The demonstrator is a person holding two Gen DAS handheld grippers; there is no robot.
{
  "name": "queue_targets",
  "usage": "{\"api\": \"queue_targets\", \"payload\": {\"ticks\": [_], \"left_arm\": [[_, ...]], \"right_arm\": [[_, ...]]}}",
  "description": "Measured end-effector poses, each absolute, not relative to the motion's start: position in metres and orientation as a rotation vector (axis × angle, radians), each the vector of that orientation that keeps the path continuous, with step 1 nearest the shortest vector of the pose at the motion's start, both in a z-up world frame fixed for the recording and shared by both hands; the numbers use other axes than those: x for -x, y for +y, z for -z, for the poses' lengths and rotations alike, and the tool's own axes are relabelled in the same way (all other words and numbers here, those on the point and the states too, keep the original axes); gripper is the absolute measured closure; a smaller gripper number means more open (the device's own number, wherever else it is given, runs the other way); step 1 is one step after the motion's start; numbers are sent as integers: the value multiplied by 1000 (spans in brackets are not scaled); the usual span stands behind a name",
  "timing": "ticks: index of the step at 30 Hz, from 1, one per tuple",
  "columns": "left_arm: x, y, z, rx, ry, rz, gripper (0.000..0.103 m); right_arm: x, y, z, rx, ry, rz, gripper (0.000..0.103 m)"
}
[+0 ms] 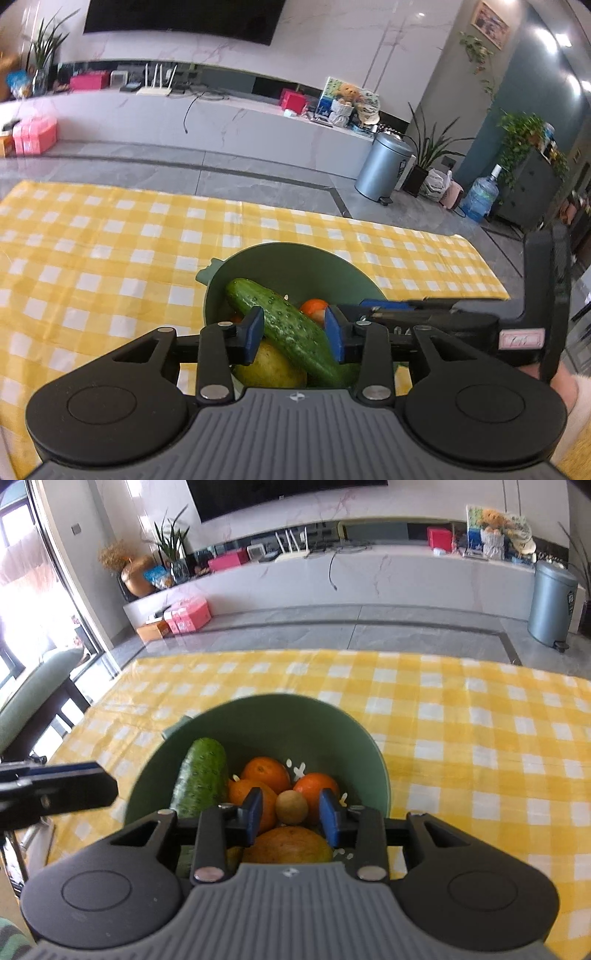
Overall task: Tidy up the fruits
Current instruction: 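Open both grippers to drop the cucumber and kiwi into the colander, then withdraw both grippers from the colander and approach kiwis on the cloth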
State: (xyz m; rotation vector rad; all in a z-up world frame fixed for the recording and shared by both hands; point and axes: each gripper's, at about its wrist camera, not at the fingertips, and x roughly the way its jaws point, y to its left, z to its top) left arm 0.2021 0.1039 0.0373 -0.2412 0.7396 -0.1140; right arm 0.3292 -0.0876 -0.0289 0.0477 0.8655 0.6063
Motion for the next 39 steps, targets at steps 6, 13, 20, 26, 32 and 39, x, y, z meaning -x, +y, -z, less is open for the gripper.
{"api": "queue_targets", "payload": {"ticks": [6, 13, 20, 26, 32, 39], "left_arm": [[-175, 87, -48, 128, 691, 142, 54], [-143, 71, -43, 17, 673, 176, 51], [-133, 59, -13, -67, 704, 158, 51], [-137, 61, 6, -64, 735, 148, 51], [-136, 79, 21, -5, 753, 131, 51], [-137, 98, 35, 75, 794, 105, 51]], "right_arm": [[-288, -105, 3, -51, 755, -586, 68], [-224, -130, -6, -63, 641, -554, 67], [-173, -140, 19, -70, 590, -496, 67], [-166, -130, 49, -54, 615, -455, 67], [-178, -120, 70, -47, 640, -443, 67], [-188, -107, 82, -7, 629, -463, 67]]}}
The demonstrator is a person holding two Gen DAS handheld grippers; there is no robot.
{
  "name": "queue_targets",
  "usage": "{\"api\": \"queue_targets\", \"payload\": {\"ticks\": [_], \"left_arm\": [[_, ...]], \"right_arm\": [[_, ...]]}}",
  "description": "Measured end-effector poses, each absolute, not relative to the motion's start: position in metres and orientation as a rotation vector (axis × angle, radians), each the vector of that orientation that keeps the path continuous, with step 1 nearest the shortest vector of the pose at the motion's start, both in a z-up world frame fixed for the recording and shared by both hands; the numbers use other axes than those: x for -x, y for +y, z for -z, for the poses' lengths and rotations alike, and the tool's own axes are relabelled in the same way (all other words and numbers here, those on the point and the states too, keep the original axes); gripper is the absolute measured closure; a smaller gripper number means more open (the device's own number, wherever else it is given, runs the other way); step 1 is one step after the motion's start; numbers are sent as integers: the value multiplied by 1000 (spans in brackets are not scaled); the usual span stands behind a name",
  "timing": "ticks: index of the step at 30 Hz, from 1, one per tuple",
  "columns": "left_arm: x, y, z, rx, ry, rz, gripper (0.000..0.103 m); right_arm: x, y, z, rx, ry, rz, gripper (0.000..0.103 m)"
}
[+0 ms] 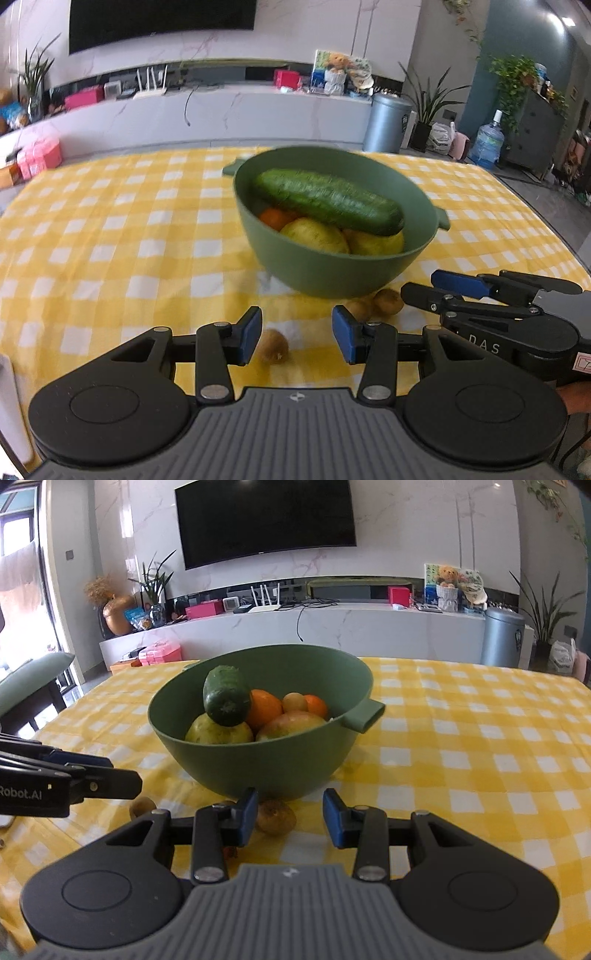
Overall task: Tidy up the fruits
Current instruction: 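Withdraw both grippers from the colander and approach kiwis on the cloth, then grasp a brown kiwi with the left gripper while the right gripper grasps another kiwi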
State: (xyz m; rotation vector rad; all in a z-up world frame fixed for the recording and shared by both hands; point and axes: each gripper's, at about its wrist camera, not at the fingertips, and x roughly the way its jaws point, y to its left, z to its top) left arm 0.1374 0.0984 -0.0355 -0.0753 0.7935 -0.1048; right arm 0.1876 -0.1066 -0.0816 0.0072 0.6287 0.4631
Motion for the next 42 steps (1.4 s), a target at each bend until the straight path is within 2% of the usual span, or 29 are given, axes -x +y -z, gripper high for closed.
{"api": "queue_targets", "payload": {"ticks": [21, 26, 30, 35, 42], "left_arm": [[-152, 100, 62, 92, 888, 49, 51], [-154, 99, 64, 90, 901, 41, 60], [-154, 98, 65, 88, 902, 40, 62], [-155, 98, 67, 84, 910, 30, 73], [-156, 98, 67, 80, 907, 30, 75]], "right_arm": [[-200, -93, 107, 26, 688, -519, 68], [-202, -88, 110, 34, 690, -522, 73], [-202, -84, 112, 42, 690, -522, 74], [-202, -82, 113, 54, 686, -520, 78], [-201, -83, 114, 63, 683, -520, 79]]}}
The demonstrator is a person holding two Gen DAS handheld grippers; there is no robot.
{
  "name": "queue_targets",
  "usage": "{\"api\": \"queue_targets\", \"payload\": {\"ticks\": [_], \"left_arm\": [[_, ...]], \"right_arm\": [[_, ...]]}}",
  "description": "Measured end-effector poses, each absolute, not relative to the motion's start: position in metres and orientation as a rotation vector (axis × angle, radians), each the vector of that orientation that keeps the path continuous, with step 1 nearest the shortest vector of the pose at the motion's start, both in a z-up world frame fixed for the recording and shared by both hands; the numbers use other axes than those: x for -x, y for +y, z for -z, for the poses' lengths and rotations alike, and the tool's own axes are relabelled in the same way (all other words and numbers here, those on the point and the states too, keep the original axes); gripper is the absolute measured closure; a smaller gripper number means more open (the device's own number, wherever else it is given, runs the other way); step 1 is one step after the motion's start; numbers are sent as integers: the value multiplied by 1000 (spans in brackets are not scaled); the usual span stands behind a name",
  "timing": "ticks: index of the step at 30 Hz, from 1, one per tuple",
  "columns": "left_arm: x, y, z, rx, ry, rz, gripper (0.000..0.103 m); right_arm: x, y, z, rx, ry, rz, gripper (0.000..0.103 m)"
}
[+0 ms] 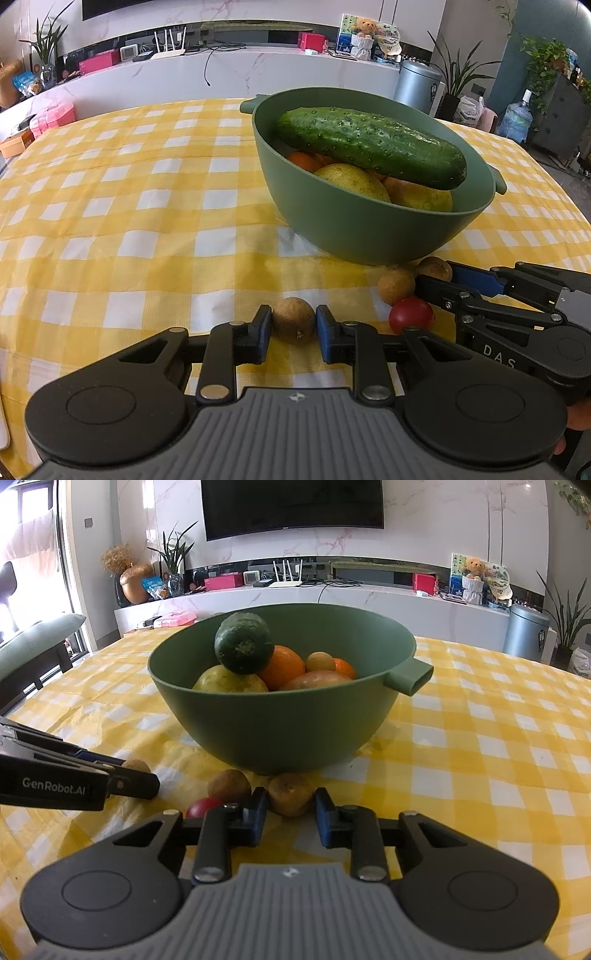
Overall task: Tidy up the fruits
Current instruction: 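Grasp a brown kiwi with the left gripper while the right gripper grasps another kiwi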
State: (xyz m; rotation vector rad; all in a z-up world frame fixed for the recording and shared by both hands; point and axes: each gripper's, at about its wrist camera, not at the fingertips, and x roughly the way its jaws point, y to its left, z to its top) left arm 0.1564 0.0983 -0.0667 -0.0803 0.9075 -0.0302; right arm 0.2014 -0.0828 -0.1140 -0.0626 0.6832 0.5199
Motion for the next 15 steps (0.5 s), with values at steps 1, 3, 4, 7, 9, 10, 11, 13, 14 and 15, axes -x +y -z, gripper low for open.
{"api": "queue_targets", "payload": {"ticks": [1, 3, 4, 7, 9, 10, 11, 13, 14, 15], "left_arm": [[-157, 98, 66, 80, 906, 31, 75], [-156, 97, 65, 76, 901, 33, 75], [-156, 97, 64, 73, 897, 33, 75], [-155, 96, 61, 67, 888, 35, 75], [-154, 95, 59, 64, 879, 37, 75], [-153, 94, 57, 63, 874, 38, 75], [-153, 93, 55, 63, 869, 40, 75], [-151, 91, 49, 64, 853, 46, 75], [-150, 90, 46, 64, 843, 48, 75], [-149, 89, 43, 65, 833, 52, 75]], "right_arm": [[-201, -83, 114, 63, 683, -519, 79], [-201, -83, 114, 60, 683, -517, 79], [-201, -83, 113, 58, 681, -516, 79], [-200, -84, 110, 55, 676, -511, 79], [-198, -84, 108, 53, 674, -506, 79], [-198, -85, 106, 50, 673, -503, 79], [-197, -85, 105, 45, 671, -503, 79], [-194, -86, 101, 39, 665, -501, 79], [-193, -87, 99, 37, 662, -500, 79], [-191, -89, 97, 33, 659, -500, 79]]}}
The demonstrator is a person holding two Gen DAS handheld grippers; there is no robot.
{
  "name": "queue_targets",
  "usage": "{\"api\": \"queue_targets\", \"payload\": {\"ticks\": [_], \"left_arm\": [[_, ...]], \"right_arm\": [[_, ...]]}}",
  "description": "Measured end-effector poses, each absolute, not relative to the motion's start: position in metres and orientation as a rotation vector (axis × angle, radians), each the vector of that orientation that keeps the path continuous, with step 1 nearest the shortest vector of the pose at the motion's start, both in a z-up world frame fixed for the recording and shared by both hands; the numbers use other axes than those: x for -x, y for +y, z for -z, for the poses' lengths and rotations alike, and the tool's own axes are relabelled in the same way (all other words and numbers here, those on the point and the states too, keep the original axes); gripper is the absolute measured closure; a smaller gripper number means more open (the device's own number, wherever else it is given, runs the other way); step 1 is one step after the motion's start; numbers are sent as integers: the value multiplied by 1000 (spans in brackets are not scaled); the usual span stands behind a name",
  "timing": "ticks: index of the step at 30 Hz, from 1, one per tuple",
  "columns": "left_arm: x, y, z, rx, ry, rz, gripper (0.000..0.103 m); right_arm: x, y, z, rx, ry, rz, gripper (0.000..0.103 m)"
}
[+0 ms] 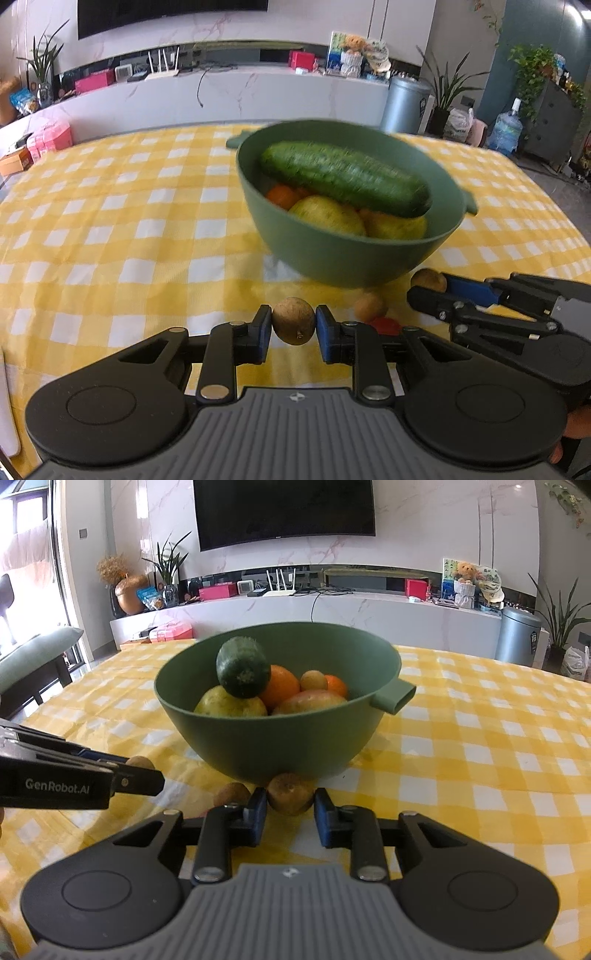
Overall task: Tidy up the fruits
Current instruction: 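Grasp a brown kiwi with the left gripper while the right gripper grasps another kiwi, then carry both kiwis over the green colander and lower them inside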
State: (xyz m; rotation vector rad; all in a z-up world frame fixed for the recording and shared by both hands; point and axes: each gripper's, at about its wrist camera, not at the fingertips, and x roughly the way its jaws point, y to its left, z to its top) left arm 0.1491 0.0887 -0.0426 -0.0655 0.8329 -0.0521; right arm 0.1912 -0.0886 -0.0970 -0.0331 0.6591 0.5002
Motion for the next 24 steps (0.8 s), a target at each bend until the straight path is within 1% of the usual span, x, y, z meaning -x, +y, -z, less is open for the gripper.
{"api": "queue_targets", "payload": {"ticks": [13, 16, 20, 24], "left_arm": [[-151, 80, -12, 163, 690, 135, 75], [-162, 71, -25, 161, 674, 168, 75], [-181, 57, -39, 81, 656, 183, 75], [-211, 54, -42, 58, 664, 185, 75]], "right_arm": [[-157, -111, 51, 10, 540, -520, 79], [-160, -113, 39, -1, 525, -534, 79], [-176, -114, 26, 0, 517, -541, 79], [-196, -106, 18, 44, 514, -542, 79]]}}
